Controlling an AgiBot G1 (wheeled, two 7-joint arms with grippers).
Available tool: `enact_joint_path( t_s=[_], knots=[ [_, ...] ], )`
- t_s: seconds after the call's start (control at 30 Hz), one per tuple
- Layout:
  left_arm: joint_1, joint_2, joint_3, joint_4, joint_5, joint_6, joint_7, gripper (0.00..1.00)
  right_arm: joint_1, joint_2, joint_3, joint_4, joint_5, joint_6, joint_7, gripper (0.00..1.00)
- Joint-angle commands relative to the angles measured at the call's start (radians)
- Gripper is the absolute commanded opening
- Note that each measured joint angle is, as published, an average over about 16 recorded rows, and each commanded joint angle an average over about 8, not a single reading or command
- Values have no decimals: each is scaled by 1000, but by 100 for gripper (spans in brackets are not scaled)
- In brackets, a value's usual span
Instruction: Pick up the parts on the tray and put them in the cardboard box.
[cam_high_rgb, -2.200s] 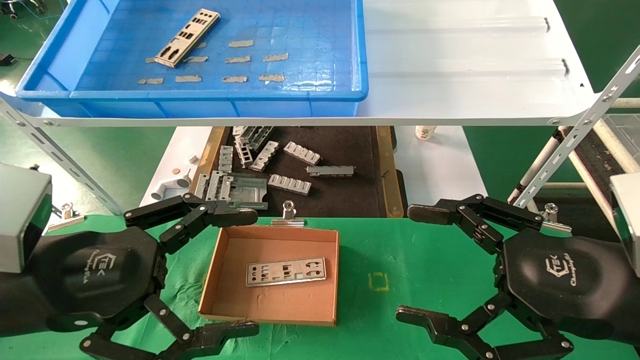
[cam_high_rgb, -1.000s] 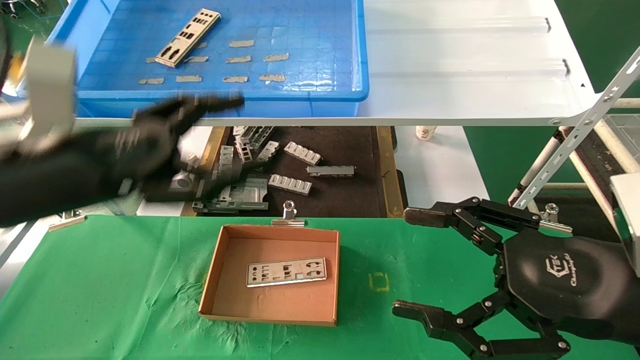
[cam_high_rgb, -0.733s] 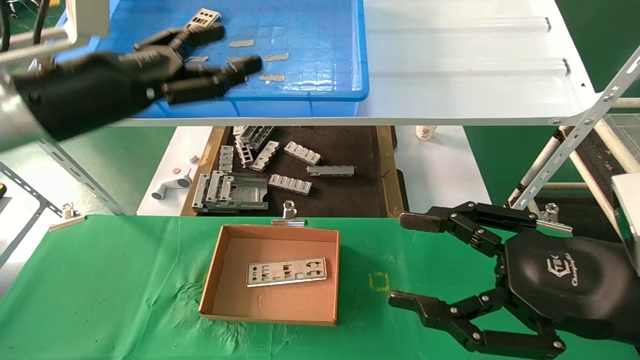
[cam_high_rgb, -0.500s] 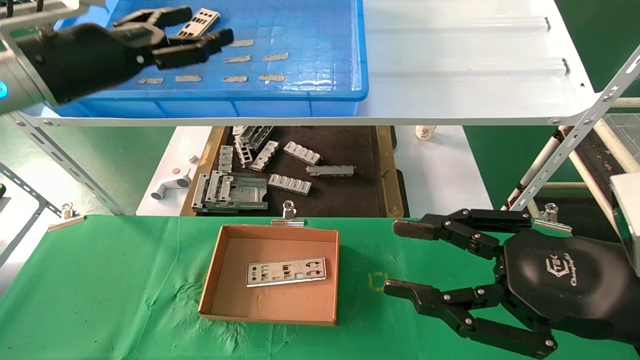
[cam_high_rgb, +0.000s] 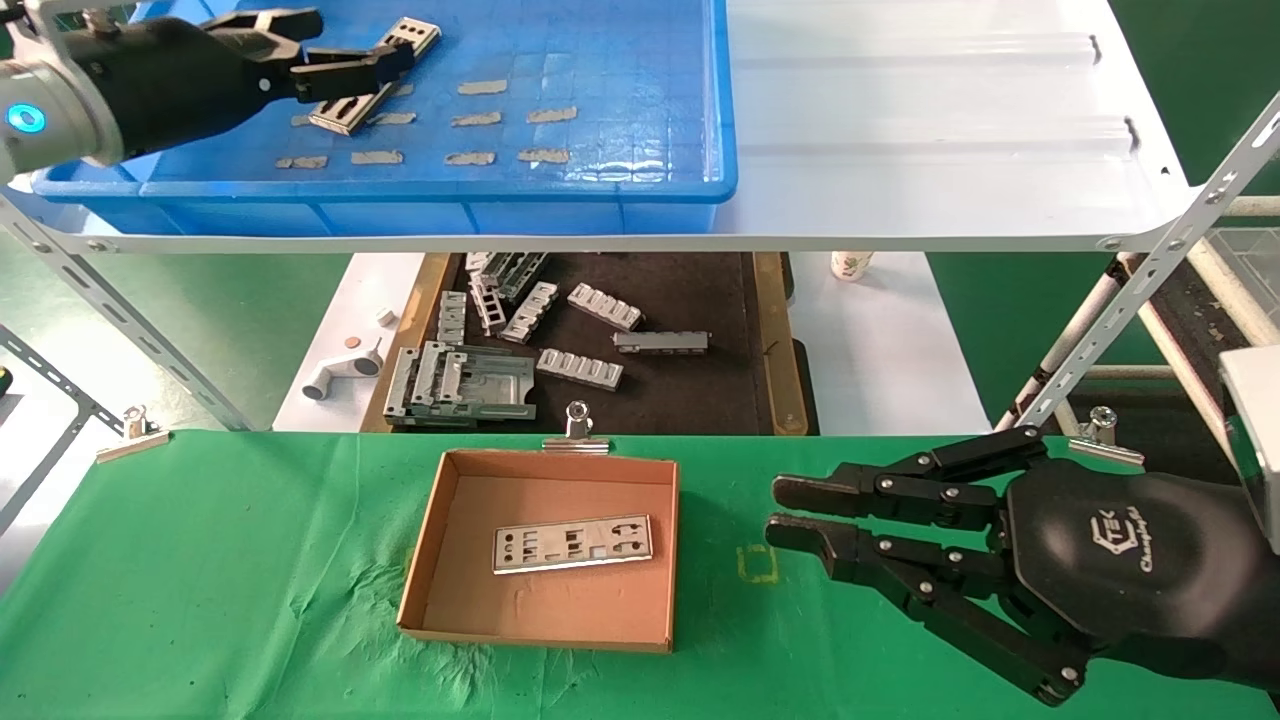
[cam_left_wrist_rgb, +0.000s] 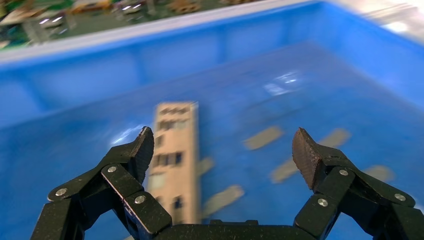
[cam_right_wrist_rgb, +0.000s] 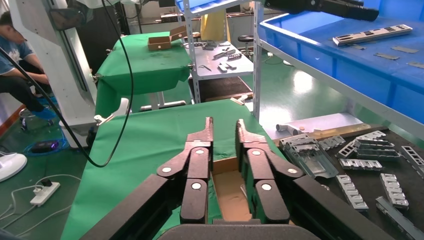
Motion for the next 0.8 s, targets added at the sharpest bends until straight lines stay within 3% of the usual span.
enact_joint_path(
  t_s=[0.03, 0.33, 0.43, 0.57, 0.63, 0.7, 0.8],
  knots=[
    [-18, 20, 4, 42, 9, -53, 8, 100, 0, 0, 0, 0, 0, 0, 0, 0],
    [-39, 65, 21, 103, 37, -126, 14, 98, 0, 0, 0, 0, 0, 0, 0, 0],
    [-40, 71, 22, 111, 38, -130, 14, 78, 0, 0, 0, 0, 0, 0, 0, 0],
    [-41, 77, 19, 120, 34, -142, 8, 30, 0, 0, 0, 0, 0, 0, 0, 0],
    [-41, 80, 17, 124, 30, -147, 5, 11, 0, 0, 0, 0, 0, 0, 0, 0],
    [-41, 82, 15, 126, 28, -150, 2, 1, 0, 0, 0, 0, 0, 0, 0, 0],
    [-39, 85, 14, 128, 26, -154, 0, 0, 0, 0, 0, 0, 0, 0, 0, 0]
  ],
)
